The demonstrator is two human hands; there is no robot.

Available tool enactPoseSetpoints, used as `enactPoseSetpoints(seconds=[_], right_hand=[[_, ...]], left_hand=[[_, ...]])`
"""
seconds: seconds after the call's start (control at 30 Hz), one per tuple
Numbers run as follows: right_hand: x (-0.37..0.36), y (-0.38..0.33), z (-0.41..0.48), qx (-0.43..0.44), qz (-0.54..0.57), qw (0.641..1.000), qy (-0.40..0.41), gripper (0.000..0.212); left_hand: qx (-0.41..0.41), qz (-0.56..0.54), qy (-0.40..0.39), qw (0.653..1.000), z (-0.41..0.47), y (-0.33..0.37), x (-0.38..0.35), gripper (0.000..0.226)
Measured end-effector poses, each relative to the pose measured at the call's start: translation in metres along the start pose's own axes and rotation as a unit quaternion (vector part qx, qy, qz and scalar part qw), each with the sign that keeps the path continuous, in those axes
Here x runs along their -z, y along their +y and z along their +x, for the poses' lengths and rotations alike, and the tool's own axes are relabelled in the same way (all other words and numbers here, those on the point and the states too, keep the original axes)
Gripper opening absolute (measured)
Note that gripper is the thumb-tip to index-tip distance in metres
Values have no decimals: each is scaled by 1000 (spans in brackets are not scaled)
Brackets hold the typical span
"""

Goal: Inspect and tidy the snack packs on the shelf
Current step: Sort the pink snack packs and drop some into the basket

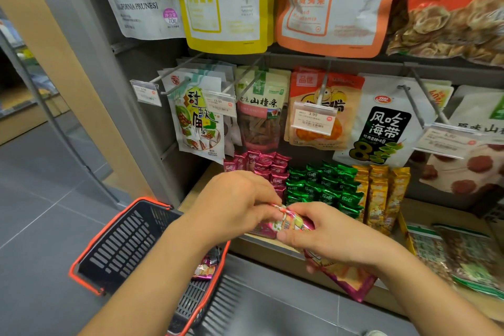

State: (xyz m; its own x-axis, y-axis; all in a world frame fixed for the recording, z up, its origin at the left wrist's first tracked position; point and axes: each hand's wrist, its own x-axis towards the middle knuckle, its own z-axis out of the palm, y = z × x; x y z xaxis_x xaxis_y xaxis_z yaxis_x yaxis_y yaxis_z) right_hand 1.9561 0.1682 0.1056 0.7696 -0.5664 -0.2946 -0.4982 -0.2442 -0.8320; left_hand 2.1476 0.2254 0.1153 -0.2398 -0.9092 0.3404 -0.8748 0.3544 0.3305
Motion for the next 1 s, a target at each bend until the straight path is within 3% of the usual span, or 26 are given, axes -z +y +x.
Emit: enactPoseSetpoints(seconds=[0.07,0.2,0.43,0.53,0.7,0.9,1.0], right_hand=[[3,-5,-2,7,23,1000,-19,29],[19,-7,-8,-12,-58,998,-29,30],[32,-2,-12,8,-114,990,87,45],[25,-3,-9,31,-25,996,85,31],[13,-1,-3,46,73,990,110,24],[7,3,3,58,223,952,203,60],[2,3,6,79,273,943,175,65]], left_hand=[[18,-35,4,999,-1,-5,4,23],[58,-11,27,998,-6,-22,11,14],[162,-128,11,978,-11,-32,10,13],[168,-219,-13,961,-5,-15,3,20],[157,-234,-42,958,0,-1,-10,25],[196,-258,63,944,1,-2,-15,30],[241,-383,137,881,3,0,-15,32]])
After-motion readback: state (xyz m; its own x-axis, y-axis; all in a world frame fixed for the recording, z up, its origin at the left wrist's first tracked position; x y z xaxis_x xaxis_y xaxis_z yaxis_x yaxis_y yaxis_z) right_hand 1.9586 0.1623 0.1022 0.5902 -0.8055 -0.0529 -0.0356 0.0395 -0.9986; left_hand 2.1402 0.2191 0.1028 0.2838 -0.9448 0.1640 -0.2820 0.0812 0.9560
